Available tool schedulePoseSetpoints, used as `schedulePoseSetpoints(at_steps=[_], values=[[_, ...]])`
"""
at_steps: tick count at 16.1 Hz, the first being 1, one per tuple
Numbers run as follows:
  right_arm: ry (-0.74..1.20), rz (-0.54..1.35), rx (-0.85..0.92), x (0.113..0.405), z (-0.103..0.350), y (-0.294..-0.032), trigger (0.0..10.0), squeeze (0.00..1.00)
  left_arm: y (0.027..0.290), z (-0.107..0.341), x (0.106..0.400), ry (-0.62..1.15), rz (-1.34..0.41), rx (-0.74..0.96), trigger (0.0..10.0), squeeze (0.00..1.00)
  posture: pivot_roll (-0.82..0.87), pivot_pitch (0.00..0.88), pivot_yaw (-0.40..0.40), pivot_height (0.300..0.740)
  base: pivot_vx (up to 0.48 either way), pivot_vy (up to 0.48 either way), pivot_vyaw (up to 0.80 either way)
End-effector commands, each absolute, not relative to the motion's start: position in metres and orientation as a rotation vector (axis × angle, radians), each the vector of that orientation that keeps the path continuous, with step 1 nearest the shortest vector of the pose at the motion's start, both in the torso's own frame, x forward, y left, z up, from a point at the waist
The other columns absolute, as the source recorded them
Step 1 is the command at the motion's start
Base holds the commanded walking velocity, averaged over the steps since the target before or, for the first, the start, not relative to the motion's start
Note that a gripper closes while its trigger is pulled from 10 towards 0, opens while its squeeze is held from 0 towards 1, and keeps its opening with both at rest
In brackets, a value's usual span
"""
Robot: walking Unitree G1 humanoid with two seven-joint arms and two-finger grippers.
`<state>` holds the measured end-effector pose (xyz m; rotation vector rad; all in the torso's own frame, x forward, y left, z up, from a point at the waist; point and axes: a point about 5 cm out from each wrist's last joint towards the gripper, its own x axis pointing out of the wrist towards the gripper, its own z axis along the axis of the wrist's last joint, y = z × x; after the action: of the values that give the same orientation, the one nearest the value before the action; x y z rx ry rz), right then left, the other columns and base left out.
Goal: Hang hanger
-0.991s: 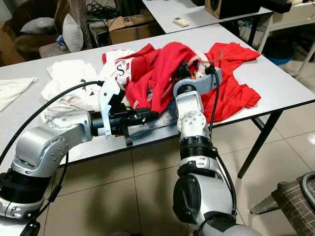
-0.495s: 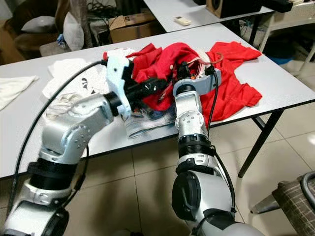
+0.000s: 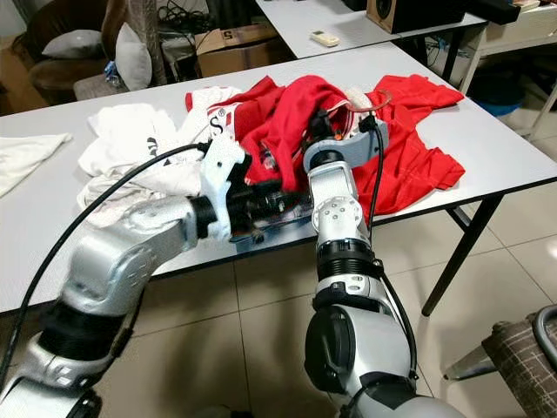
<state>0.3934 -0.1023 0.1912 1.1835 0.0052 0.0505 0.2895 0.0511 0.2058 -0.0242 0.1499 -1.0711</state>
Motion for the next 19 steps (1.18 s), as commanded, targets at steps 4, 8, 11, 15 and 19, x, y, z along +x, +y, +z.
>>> schedulePoseSetpoints(at_steps=[4, 8, 11, 15, 19], values=[[-0.001, 0.027, 1.148, 0.394, 0.194, -0.104, 10.0, 0.00, 0.050, 0.207, 0.276, 0.147, -1.169, -0.026, 10.0, 1.00, -0.07, 0.000, 0.134, 0.740, 0.000, 0.000, 0.00], [-0.005, 0.034, 1.101, 0.393, 0.194, -0.110, 10.0, 0.00, 0.059, 0.216, 0.277, 0.122, -1.175, -0.123, 10.0, 1.00, -0.07, 0.000, 0.135, 0.740, 0.000, 0.000, 0.00], [0.003, -0.016, 0.936, 0.394, 0.190, -0.113, 10.0, 0.00, 0.070, 0.198, 0.287, 0.221, -1.069, 0.109, 10.0, 1.00, -0.07, 0.000, 0.133, 0.740, 0.000, 0.000, 0.00], [0.044, 0.014, 1.015, 0.393, 0.186, -0.111, 10.0, 0.00, 0.079, 0.214, 0.292, 0.098, -1.040, 0.274, 10.0, 1.00, -0.07, 0.000, 0.125, 0.740, 0.000, 0.000, 0.00], [0.037, 0.057, 1.011, 0.390, 0.184, -0.111, 10.0, 0.00, 0.091, 0.228, 0.299, 0.014, -0.984, 0.236, 10.0, 1.00, -0.08, 0.000, 0.128, 0.740, 0.000, 0.000, 0.00]])
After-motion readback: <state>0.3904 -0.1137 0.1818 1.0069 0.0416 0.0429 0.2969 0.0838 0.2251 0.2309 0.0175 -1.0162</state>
